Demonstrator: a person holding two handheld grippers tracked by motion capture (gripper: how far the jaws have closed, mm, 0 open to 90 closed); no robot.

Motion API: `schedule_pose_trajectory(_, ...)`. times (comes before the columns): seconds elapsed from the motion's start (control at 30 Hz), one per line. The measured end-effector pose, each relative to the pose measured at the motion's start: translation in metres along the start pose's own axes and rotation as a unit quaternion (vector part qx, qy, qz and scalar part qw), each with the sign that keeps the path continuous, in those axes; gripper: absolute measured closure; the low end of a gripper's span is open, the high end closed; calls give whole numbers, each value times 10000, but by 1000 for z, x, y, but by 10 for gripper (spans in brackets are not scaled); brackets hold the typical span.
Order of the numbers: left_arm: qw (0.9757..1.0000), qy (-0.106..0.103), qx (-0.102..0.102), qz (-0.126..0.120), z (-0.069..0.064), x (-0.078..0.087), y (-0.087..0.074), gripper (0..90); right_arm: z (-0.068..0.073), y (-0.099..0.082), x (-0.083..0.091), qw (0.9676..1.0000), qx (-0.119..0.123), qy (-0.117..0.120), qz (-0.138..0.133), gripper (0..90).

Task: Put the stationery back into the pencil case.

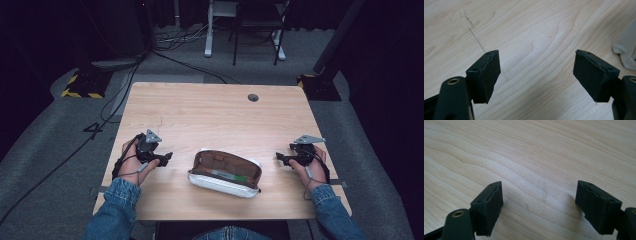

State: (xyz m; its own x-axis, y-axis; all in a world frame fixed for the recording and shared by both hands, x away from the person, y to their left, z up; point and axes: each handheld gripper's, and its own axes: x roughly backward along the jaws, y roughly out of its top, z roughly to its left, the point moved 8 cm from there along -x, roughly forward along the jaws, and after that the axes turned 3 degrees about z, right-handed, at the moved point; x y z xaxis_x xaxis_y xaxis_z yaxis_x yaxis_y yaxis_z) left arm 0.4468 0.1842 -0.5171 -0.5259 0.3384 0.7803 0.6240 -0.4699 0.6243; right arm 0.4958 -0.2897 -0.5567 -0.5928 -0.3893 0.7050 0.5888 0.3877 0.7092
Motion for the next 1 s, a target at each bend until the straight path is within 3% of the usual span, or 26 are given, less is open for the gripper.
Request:
schedule_pose_trajectory(0.17, 9999, -19, 122, 71, 4, -4, -9, 226, 0, 0, 0, 10000, -1, 1, 0, 224)
schedule_pose_trajectory(0.43, 9981, -76, 608, -75, 12, -4, -24, 221, 0, 0, 0, 10000, 12, 11, -1, 224)
schedule_pose_trajectory(0.53, 9982, 159, 576, 32, 15, -6, -28, 209, 0, 0, 0, 10000, 11, 12, -2, 224)
schedule_pose_trajectory(0.6, 9977, 115, 665, -53, 14, -9, -30, 215, 0, 0, 0, 10000, 12, 11, -2, 224)
schedule_pose_trajectory(0.73, 9975, 113, 698, 31, 16, -17, -37, 206, 0, 0, 0, 10000, 11, 12, -2, 224)
schedule_pose_trajectory(0.83, 9975, 238, 647, 141, 20, -22, -41, 179, 0, 0, 0, 10000, 14, 11, -2, 224)
schedule_pose_trajectory(1.0, 9981, 91, 605, -110, 23, -29, -39, 100, 0, 0, 0, 10000, 17, 15, -2, 224)
